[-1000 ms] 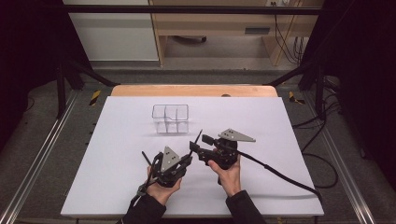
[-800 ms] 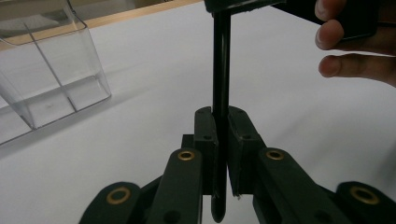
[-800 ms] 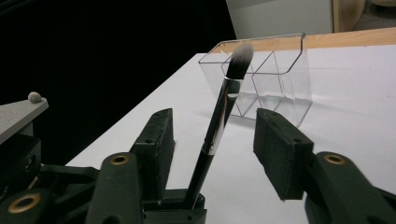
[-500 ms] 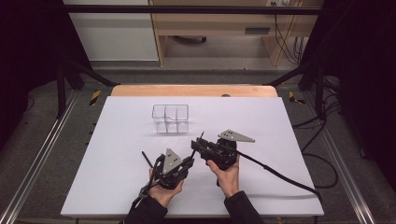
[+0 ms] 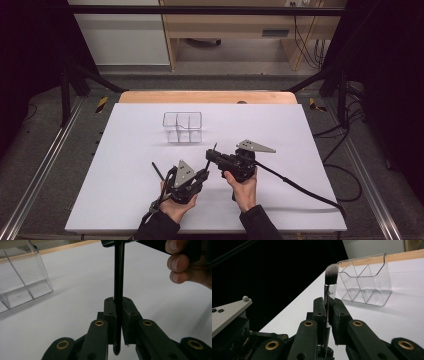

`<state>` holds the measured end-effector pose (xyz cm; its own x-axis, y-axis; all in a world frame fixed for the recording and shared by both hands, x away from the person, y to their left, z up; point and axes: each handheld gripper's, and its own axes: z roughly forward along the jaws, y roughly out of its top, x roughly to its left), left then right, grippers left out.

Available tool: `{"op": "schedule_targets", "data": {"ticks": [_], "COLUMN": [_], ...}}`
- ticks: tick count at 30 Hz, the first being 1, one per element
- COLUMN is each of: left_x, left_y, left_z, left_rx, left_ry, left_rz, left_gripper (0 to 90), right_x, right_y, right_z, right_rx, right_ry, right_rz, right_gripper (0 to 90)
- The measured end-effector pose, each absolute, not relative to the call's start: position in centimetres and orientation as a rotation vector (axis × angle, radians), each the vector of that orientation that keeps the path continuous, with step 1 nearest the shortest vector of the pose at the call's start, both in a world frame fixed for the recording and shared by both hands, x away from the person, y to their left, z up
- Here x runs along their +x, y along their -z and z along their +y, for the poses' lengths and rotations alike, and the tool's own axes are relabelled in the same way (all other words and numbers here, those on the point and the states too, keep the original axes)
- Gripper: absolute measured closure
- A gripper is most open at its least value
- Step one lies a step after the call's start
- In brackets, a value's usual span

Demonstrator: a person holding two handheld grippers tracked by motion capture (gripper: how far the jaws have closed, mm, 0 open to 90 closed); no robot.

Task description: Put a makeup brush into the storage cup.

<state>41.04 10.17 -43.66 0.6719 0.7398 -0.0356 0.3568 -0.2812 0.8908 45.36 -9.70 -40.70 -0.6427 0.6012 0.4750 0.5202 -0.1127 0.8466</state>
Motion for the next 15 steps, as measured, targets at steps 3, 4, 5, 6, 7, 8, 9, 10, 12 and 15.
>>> {"op": "schedule_targets", "data": {"ticks": [3, 4, 5, 6, 7, 8, 9, 10, 12, 15], "left_x": [41.1, 41.1, 41.1, 41.1, 41.1, 41.2, 41.2, 41.3, 41.4, 41.5], "left_y": [43.5, 43.4, 43.3, 43.2, 43.1, 43.0, 42.8, 42.7, 42.4, 41.9], "left_z": [10.3, 10.3, 10.4, 10.4, 10.3, 10.3, 10.3, 10.2, 10.2, 10.0], "left_rx": [1.879, 1.876, 1.883, 1.888, 1.893, 1.894, 1.896, 1.901, 1.905, 1.908], "left_ry": [-0.473, -0.472, -0.475, -0.488, -0.502, -0.506, -0.511, -0.513, -0.514, -0.516], "left_rz": [0.849, 0.848, 0.839, 0.832, 0.827, 0.826, 0.823, 0.819, 0.809, 0.8], "left_gripper": [74.8, 71.0, 67.1, 63.8, 59.3, 54.9, 50.9, 47.7, 44.3, 42.5], "right_x": [45.3, 45.2, 45.2, 45.2, 45.2, 45.2, 45.2, 45.2, 45.2, 45.0], "right_y": [40.6, 40.5, 40.5, 40.5, 40.5, 40.5, 40.5, 40.5, 40.4, 40.3], "right_z": [-9.8, -9.8, -9.8, -9.8, -9.9, -9.9, -9.9, -9.9, -9.9, -9.8], "right_rx": [1.285, 1.283, 1.272, 1.265, 1.263, 1.257, 1.251, 1.246, 1.227, 1.206], "right_ry": [-1.9, -1.898, -1.898, -1.896, -1.893, -1.889, -1.885, -1.883, -1.889, -1.891], "right_rz": [2.052, 2.052, 2.053, 2.054, 2.056, 2.059, 2.062, 2.063, 2.069, 2.073], "right_gripper": [83.6, 83.7, 83.6, 83.7, 83.6, 83.6, 83.6, 83.6, 83.7, 83.6]}}
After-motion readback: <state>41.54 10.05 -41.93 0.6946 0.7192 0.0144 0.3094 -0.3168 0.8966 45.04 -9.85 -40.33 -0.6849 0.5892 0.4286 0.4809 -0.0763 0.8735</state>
